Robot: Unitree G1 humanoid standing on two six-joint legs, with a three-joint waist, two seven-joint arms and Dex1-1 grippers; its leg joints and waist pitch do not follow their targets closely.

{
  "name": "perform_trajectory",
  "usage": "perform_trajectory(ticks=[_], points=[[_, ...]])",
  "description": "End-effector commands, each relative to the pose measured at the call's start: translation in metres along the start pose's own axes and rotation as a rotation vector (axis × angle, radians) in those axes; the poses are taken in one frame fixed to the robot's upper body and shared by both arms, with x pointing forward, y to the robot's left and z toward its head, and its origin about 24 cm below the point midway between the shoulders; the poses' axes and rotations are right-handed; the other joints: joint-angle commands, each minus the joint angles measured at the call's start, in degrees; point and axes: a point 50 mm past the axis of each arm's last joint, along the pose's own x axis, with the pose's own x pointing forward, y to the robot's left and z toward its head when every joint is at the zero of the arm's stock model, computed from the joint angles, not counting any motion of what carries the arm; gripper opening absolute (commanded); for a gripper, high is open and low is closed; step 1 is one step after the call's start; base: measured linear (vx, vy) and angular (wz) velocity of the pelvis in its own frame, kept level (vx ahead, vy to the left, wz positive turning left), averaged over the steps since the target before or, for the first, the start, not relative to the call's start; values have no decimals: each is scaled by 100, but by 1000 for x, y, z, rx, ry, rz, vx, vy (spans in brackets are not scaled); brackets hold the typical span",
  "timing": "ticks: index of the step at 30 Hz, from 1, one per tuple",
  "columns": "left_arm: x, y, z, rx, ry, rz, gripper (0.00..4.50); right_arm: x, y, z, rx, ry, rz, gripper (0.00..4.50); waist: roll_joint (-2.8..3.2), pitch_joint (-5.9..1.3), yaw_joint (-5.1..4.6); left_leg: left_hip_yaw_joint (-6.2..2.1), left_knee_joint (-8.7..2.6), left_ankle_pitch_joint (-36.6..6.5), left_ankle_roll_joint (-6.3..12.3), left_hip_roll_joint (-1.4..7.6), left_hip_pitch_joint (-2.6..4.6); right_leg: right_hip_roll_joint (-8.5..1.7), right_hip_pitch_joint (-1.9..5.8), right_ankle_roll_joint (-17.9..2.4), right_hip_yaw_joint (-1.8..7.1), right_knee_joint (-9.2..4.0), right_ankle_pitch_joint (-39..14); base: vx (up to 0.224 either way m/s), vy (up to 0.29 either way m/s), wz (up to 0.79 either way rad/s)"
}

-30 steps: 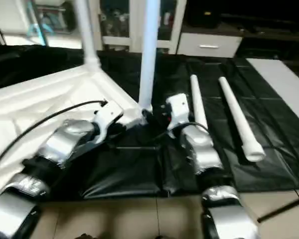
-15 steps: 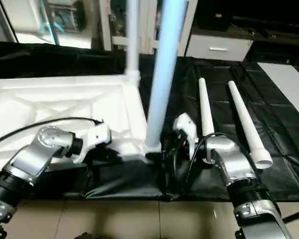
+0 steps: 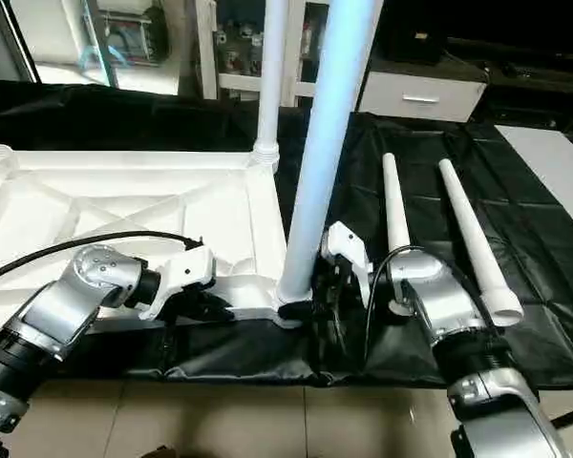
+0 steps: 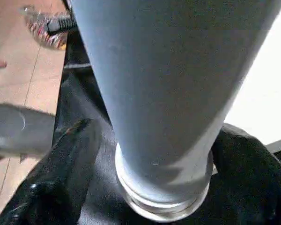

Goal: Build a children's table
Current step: Rotate leg to tighten

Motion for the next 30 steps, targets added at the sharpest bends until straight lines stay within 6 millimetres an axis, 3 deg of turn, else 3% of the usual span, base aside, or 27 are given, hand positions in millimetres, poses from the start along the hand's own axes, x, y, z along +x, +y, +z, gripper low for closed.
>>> perform_trajectory(ticks=[1, 4, 11, 23, 25, 28, 30], points=[[6, -6, -12, -28, 67, -36, 0, -5, -2, 1, -22, 28, 1, 350, 17, -363, -6, -9, -418, -1603, 101, 142, 35, -210, 253, -1165, 242, -368, -1684, 0, 0, 0], [6, -6, -12, -29, 68, -36, 0, -5, -3, 1, -24, 32, 3, 343, 20, -369, -1, -8, -416, -1573, 101, 143, 46, -205, 253, -1163, 242, -363, -1638, 0, 0, 0], [7, -6, -11, -31, 71, -38, 0, -3, -3, -2, -40, 61, 23, 273, 12, -365, 6, -14, -420, -1610, 96, 142, 40, -209, 260, -1122, 238, -373, -1758, 0, 0, 0], [7, -6, -13, -33, 85, -38, 0, -2, -3, -8, -41, 86, 32, 262, 39, -370, 4, -14, -416, -1662, 94, 141, 46, -198, 270, -1202, 234, -360, -1629, 0, 0, 0], [9, -2, -12, -49, 72, 3, 0, 3, -8, -9, -7, 57, -60, 262, 42, -355, -1, -17, -426, -1784, 67, 139, 54, -204, 261, -1170, 233, -382, -1803, 0, 0, 0], [10, 6, -8, -87, 46, 77, 0, 10, -17, -12, 41, 30, -208, 261, 21, -329, -65, -57, -443, -2224, -86, 125, 89, -219, 235, -928, 212, -464, -2587, 0, 0, 0], [14, 22, 0, -178, 1, 229, 0, 21, -26, -18, 123, 8, -386, 261, 34, -308, -102, -68, -443, -2385, -190, 109, 122, -213, 186, -825, 200, -510, -2921, 0, 0, 0]])
